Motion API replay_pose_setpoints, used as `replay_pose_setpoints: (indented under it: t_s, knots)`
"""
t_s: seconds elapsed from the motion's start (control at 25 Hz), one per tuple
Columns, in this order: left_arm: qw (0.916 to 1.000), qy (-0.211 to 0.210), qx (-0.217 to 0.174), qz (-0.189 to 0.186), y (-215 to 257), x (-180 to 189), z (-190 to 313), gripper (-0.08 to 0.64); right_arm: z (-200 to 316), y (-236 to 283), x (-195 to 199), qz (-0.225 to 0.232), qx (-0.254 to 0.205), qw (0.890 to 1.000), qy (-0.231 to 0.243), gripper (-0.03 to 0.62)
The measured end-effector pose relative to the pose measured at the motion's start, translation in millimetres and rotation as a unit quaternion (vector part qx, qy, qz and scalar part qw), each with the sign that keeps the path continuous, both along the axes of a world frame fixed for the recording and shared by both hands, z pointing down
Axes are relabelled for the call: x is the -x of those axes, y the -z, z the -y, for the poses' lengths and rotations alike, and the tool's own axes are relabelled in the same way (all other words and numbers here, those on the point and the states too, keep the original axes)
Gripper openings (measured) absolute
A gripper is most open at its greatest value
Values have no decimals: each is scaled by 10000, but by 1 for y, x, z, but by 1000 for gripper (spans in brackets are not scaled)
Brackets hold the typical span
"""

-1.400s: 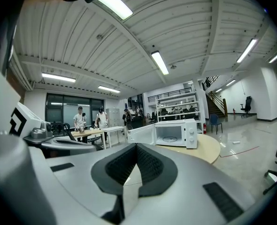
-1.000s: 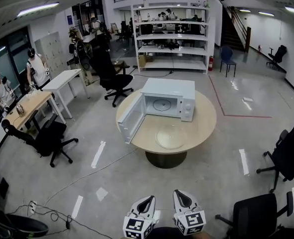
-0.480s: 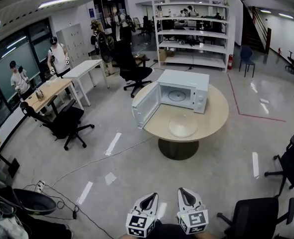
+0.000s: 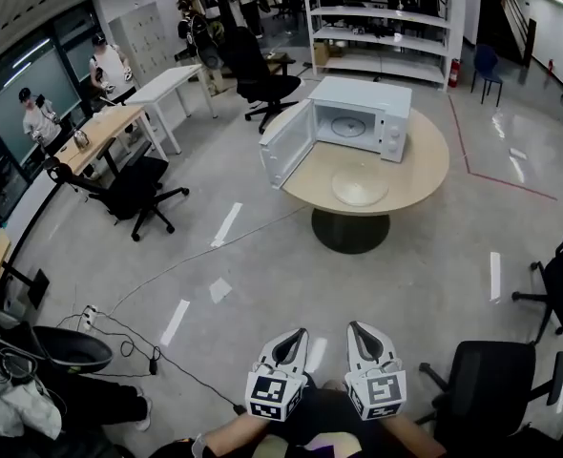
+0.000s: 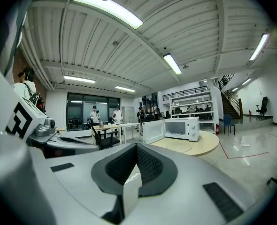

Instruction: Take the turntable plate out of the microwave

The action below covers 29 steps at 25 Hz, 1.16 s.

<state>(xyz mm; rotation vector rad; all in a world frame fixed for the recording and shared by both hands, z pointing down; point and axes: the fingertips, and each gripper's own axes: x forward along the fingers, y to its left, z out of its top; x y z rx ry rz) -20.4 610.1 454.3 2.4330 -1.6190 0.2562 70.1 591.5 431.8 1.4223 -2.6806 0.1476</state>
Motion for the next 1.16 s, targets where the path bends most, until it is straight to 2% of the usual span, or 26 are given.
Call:
replay_pose_setpoints:
  t_s: [0.32,1.16]
  knots:
    - [10000,2,-13,36,-2,-5,-9,46,-9,-15,-3,-100,197,9998,5,15]
    - [9999,82,-92,-14,1,-6,-7,46,-7,-17,-11,-89,199,9997,-64,15]
